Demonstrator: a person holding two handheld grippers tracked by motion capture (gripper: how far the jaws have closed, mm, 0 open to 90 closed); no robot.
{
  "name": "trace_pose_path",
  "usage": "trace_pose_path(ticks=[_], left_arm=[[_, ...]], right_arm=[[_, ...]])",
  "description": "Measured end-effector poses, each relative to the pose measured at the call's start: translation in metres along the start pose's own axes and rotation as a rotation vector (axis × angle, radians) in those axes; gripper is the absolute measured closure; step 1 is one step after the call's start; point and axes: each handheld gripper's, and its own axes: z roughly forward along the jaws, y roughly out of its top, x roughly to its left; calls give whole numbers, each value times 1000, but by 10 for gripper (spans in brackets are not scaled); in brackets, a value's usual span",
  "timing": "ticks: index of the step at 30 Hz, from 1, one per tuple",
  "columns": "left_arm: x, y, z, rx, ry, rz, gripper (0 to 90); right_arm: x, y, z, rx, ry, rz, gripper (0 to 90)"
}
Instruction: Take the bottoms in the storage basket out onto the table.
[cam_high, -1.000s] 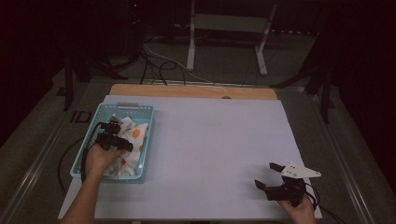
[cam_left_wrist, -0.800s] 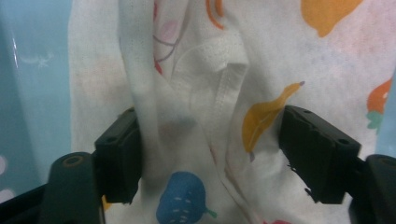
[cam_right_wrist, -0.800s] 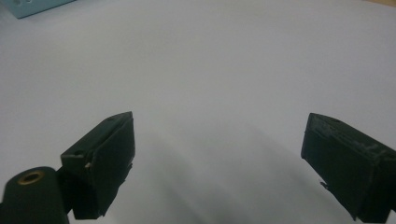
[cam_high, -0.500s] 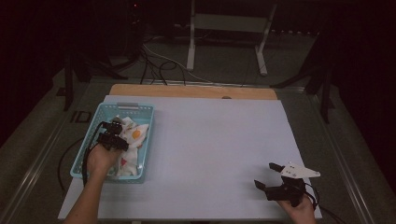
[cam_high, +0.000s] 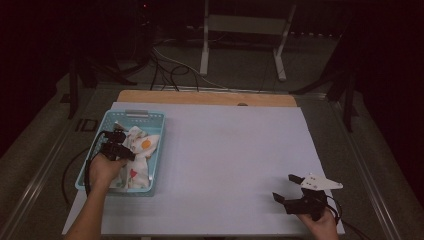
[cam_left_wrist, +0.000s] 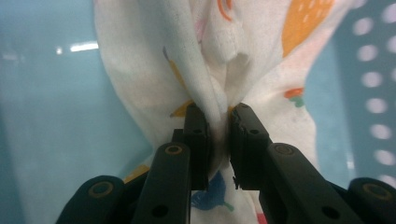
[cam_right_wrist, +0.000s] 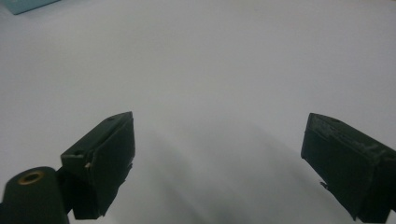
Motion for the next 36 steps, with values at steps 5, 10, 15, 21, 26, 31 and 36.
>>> trace_pose_path(ticks=[5,10,15,21,26,31,36], left_arm=[[-1,-2,-11,-74,-83,-20,794],[-2,-4,-21,-138,-155,-39,794],[0,-6,-29,-187,-207,-61,795],[1,-9,-37,-239,-252,-74,795],[1,-13,-39,-264,-278,-74,794],[2,-17,-40,-284,-308,-74,794],[3,-20,-45,-316,-347,-86,795]], right_arm=[[-1,0,-1,-4,-3,1,99],[-2,0,-1,-7,-4,4,99],[-4,-1,-2,-11,-9,11,99],[-5,-2,-3,-11,-10,21,99],[-6,-2,-3,-12,-11,20,99],[-7,-1,-3,-15,-11,22,99],[-7,-1,-4,-18,-14,25,99]])
